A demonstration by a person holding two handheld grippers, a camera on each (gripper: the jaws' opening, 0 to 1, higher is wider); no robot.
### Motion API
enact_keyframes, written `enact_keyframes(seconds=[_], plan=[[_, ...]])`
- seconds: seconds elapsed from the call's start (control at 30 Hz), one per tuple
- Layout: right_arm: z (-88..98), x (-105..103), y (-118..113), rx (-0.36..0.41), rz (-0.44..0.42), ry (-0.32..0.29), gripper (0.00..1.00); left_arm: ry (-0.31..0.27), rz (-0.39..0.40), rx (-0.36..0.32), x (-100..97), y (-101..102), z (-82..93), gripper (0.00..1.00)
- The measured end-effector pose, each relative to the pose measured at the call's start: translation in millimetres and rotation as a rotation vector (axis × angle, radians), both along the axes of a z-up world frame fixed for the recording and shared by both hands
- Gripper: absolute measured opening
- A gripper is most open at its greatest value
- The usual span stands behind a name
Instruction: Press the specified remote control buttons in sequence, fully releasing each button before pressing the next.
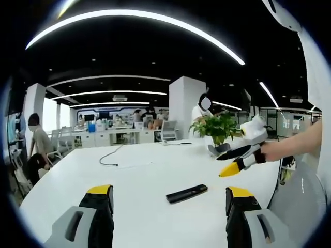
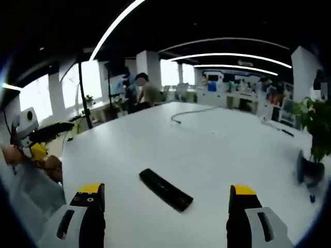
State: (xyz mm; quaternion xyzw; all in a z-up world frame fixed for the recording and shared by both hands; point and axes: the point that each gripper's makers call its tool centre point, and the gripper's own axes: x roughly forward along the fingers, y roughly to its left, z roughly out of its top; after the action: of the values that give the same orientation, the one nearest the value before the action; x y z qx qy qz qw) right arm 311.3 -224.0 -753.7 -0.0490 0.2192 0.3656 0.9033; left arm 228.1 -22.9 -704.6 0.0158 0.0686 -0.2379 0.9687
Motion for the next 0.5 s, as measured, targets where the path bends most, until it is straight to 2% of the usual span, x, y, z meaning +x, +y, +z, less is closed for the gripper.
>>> enact_keyframes(seconds=[0.2, 0.27, 0.5], plan=[[14.9, -12.6, -19.1, 0.033, -0.071, -0.054, 0.99, 0.008, 0.004, -0.009, 0.3, 1.0, -0.7, 0.93], [20.8, -18.1, -24.0, 0.069, -0.098, -0.061, 0.99, 0.012, 0.003, -0.009, 0.2, 0.7, -1.5, 0.93], [25.1, -37.8, -41.8, 0.086, -0.160, -0.085, 0.99, 0.016, 0.004, -0.016, 0.2, 0.0, -1.4, 0.92]])
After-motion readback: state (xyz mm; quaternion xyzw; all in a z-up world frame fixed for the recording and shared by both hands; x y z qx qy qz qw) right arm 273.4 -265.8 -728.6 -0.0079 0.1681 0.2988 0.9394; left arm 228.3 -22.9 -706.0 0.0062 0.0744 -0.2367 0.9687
